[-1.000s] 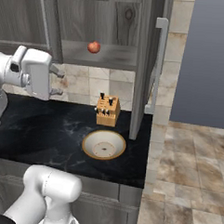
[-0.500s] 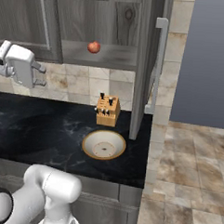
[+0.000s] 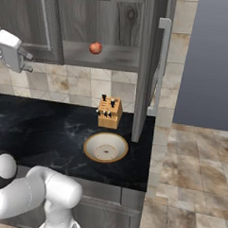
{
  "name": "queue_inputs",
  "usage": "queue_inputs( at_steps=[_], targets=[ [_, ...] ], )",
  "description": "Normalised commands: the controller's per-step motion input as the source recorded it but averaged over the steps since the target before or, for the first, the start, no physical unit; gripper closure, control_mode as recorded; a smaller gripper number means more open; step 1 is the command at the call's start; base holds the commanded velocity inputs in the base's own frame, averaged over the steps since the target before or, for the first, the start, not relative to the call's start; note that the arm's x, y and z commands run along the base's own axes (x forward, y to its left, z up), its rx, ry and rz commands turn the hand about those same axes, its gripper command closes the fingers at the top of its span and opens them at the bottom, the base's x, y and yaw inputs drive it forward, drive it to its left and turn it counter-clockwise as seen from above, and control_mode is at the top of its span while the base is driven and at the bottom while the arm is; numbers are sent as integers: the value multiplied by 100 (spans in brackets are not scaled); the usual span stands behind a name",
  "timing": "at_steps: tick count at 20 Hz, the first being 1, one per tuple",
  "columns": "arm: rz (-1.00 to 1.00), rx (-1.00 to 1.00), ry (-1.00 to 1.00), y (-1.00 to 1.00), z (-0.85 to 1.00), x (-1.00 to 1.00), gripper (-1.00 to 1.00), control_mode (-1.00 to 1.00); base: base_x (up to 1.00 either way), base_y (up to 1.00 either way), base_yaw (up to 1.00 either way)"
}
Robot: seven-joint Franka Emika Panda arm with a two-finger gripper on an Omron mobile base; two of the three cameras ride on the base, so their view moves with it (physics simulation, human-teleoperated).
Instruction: Open the cabinet. Pick the peach and peach from the cabinet and place them into the bowl. Then close the cabinet.
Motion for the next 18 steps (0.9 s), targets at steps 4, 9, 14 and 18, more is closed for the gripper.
queue_inputs(
  at_steps=[4, 9, 14, 18],
  targets=[
    [0, 5, -25, 16, 15, 24, -100, -100, 0, 0, 0],
    [2, 0, -39, 13, 0, 8, -100, -100, 0, 0, 0],
    [3, 0, -41, 4, -3, 5, -100, -100, 0, 0, 0],
    [7, 2, -26, 0, 0, 21, -100, -100, 0, 0, 0]
  ],
)
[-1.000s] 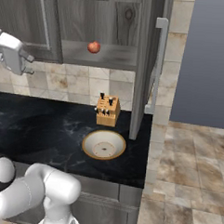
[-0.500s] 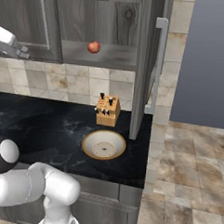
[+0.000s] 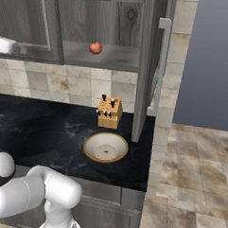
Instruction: Open the cabinet. Pick the peach and peach from the cabinet and place them into the bowl. Then close the cabinet.
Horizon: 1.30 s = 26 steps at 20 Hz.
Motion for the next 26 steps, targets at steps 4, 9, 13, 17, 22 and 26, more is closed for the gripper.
queue_inputs(
  at_steps=[4, 9, 13, 17, 22, 26],
  targets=[
    [13, 5, -19, 0, 0, 31, -100, -100, 0, 0, 0],
    [13, 7, -3, 2, 13, 36, -100, -100, 0, 0, 0],
    [12, 8, 3, 0, 22, 42, -100, -100, 0, 0, 0],
    [12, 5, 10, 3, 17, 43, -100, -100, 0, 0, 0],
    [11, 0, 5, 20, 0, 42, -100, -100, 0, 0, 0],
    [12, 0, 2, 35, 0, 33, -100, -100, 0, 0, 0]
  ],
)
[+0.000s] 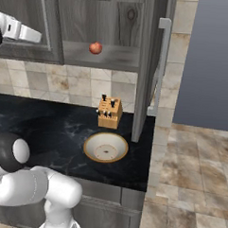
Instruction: Open the cabinet. Pick the peach and peach from the cabinet and place them into the bowl. Then close the cabinet.
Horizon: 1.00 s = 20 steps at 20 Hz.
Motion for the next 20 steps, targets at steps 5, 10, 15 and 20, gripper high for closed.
queue_inputs(
  at_steps=[5, 10, 15, 20],
  targets=[
    [11, 0, 1, 16, 0, 38, -100, -100, 0, 0, 0],
    [8, 0, 0, 0, 0, 44, -100, -100, 0, 0, 0],
    [9, 0, 0, 0, -6, 41, -100, -100, 0, 0, 0],
    [10, 0, 0, 0, -13, 39, -100, -100, 0, 0, 0]
  ],
)
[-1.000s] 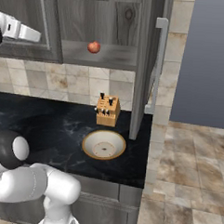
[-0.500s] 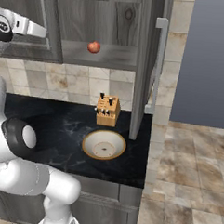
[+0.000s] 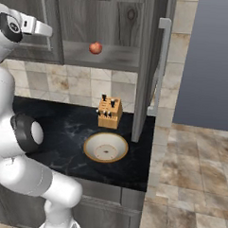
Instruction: Open the cabinet. Pick the peach and peach from the cabinet and place them into the bowl. Then close the cabinet.
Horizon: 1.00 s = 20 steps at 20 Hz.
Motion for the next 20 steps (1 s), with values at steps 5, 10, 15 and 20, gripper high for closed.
queue_inputs(
  at_steps=[5, 10, 15, 20],
  targets=[
    [8, 0, 0, 0, -21, 37, -100, -100, 0, 0, 0],
    [3, 0, 0, 0, -22, 23, -100, -100, 0, 0, 0],
    [0, 0, 0, 0, -28, 17, 100, -100, 0, 0, 0],
    [0, 0, -1, 0, -35, 17, 100, -100, 0, 0, 0]
  ],
)
